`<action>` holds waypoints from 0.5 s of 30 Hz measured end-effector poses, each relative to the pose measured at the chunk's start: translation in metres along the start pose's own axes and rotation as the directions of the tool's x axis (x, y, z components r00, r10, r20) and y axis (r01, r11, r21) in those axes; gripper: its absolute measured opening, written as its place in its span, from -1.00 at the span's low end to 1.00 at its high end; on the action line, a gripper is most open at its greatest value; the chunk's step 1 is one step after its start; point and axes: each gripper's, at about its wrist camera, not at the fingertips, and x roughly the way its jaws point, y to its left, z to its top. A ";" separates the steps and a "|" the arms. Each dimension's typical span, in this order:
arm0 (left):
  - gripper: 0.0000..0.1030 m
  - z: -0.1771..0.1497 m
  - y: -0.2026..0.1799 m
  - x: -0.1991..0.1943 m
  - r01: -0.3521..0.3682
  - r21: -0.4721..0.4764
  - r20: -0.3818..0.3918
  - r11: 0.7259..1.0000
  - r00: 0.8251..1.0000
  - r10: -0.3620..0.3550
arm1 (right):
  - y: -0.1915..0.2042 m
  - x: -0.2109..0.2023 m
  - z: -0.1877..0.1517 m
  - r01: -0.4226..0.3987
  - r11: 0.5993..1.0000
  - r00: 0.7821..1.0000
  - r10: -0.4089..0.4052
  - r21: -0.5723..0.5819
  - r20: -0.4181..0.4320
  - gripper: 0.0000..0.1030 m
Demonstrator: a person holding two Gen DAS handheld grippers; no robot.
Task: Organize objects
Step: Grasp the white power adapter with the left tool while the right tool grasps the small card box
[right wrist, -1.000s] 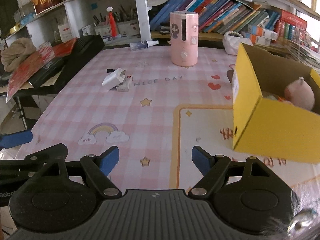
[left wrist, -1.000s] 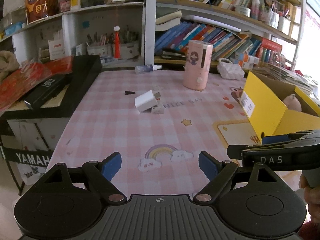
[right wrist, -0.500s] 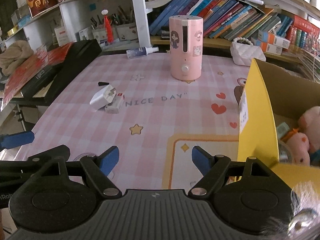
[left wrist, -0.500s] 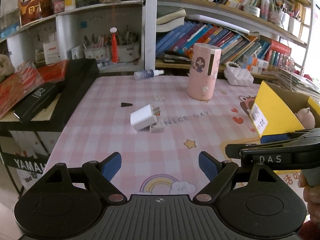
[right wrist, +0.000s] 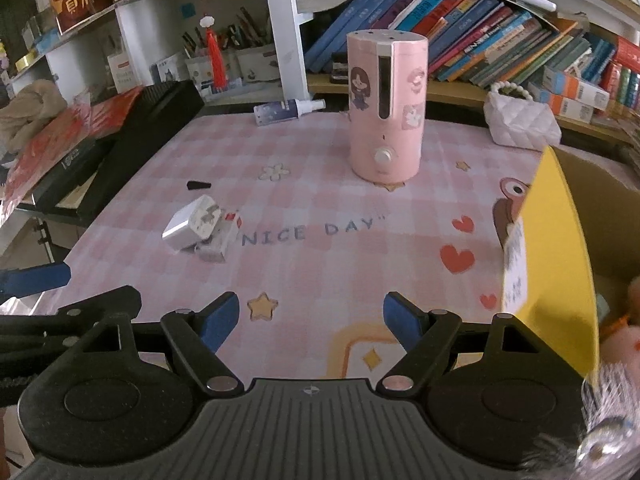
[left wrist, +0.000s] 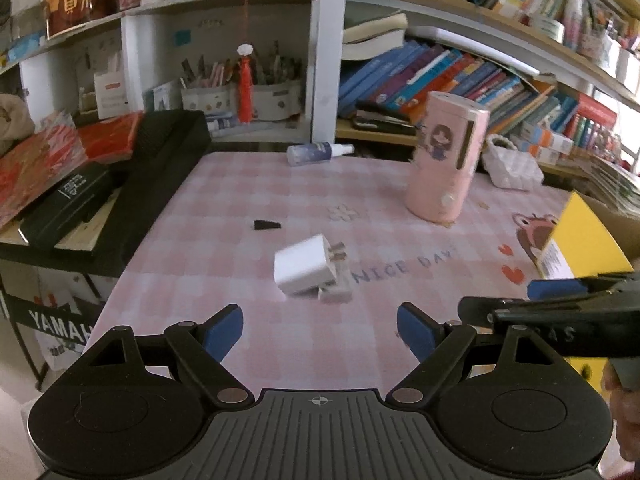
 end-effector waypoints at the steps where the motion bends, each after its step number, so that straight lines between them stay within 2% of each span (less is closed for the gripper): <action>1: 0.67 0.004 0.001 0.006 -0.003 -0.006 -0.002 1.000 1.000 0.003 | 0.000 0.003 0.003 -0.002 1.000 1.000 0.002 -0.001 0.001 0.53; 8: 0.66 0.024 0.012 0.048 0.003 -0.079 -0.030 0.997 1.000 -0.005 | -0.004 0.025 0.015 0.008 1.000 1.000 -0.008 0.001 -0.016 0.51; 15: 0.67 0.031 0.015 0.094 0.017 -0.106 -0.091 0.994 0.995 -0.027 | -0.008 0.031 0.017 0.008 1.000 1.000 -0.008 0.000 -0.023 0.51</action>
